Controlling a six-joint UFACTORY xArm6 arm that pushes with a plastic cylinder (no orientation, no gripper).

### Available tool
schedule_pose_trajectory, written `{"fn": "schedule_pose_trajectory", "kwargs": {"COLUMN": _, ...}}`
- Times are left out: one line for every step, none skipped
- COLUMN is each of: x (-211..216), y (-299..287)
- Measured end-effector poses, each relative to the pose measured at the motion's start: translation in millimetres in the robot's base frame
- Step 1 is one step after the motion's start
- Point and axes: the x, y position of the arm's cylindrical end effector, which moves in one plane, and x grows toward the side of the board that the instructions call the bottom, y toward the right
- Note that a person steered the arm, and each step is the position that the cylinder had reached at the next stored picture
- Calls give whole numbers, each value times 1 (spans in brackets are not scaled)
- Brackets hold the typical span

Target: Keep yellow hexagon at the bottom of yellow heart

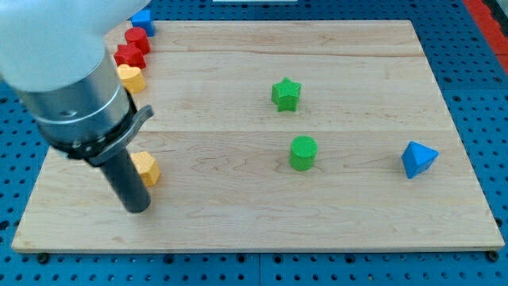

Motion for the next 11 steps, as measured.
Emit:
{"fn": "schedule_pose_trajectory", "kwargs": {"x": -18, "y": 9}}
{"fn": "schedule_pose_trajectory", "kwargs": {"x": -29, "y": 6}}
{"fn": "schedule_pose_trajectory", "kwargs": {"x": -38, "y": -1}}
{"fn": "schedule_pose_trajectory", "kwargs": {"x": -57, "y": -1}}
{"fn": "schedule_pose_trajectory", "kwargs": {"x": -80, "y": -5}}
{"fn": "schedule_pose_trajectory", "kwargs": {"x": -95, "y": -20}}
{"fn": "schedule_pose_trajectory", "kwargs": {"x": -105, "y": -34}}
{"fn": "schedule_pose_trajectory", "kwargs": {"x": -111, "y": -41}}
{"fn": "schedule_pose_trajectory", "kwargs": {"x": -105, "y": -51}}
{"fn": "schedule_pose_trajectory", "kwargs": {"x": -94, "y": -66}}
{"fn": "schedule_pose_trajectory", "kwargs": {"x": -99, "y": -78}}
